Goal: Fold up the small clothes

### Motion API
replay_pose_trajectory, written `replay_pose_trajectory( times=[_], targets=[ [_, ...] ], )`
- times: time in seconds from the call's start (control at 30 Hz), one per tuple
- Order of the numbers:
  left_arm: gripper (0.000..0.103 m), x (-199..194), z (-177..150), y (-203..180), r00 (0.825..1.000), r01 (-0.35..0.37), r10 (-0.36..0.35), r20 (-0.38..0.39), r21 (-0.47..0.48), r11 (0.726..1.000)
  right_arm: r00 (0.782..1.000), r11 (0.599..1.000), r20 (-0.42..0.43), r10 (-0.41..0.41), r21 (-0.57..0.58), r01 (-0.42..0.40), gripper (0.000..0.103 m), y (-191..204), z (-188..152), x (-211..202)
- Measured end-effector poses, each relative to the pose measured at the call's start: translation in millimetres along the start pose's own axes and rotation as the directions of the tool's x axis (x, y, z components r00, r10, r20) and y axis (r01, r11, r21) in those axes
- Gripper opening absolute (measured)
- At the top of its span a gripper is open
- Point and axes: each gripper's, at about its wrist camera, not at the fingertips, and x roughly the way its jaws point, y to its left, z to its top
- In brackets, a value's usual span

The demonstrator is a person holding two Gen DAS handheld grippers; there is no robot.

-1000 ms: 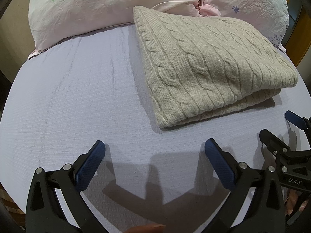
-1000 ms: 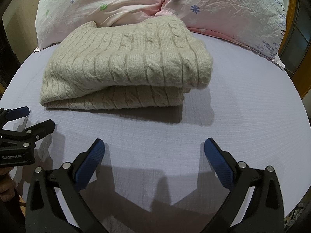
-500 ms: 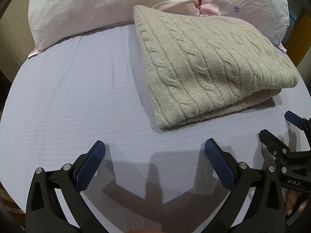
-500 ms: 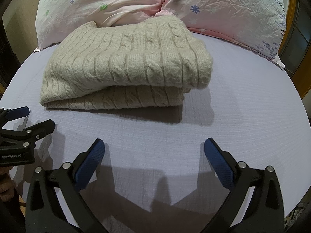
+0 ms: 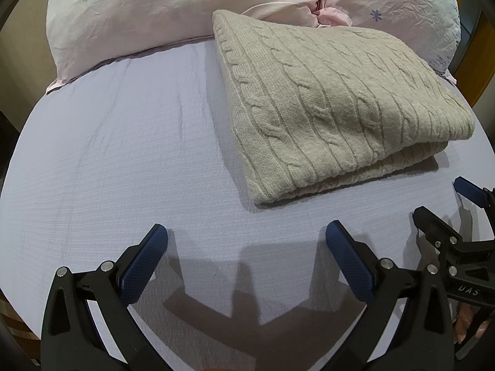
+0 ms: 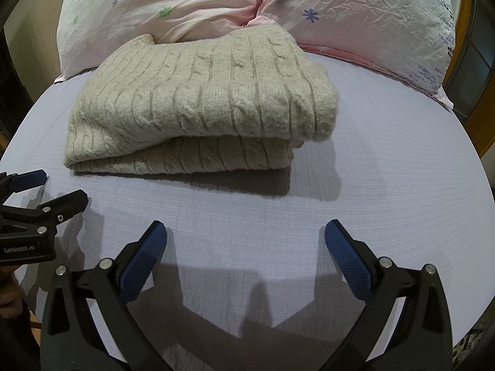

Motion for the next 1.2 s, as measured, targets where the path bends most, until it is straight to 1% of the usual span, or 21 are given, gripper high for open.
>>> replay_pose_trajectory(
  times=[0.27, 1.2],
  targets=[
    [0.102, 1.2, 1.8, 0.9, 1.000, 0.003, -0.003, -0.015, 0.000, 1.000, 1.000, 1.000, 0.000, 0.000, 0.000, 0.000, 0.101, -0.3, 0.2, 0.2],
    [0.102, 2.1, 1.3, 1.0, 1.000, 0.002, -0.002, -0.008, 0.000, 1.000, 1.000, 1.000, 0.000, 0.000, -0.001, 0.000, 0.101, -0.7, 0.5, 0.3]
  ],
)
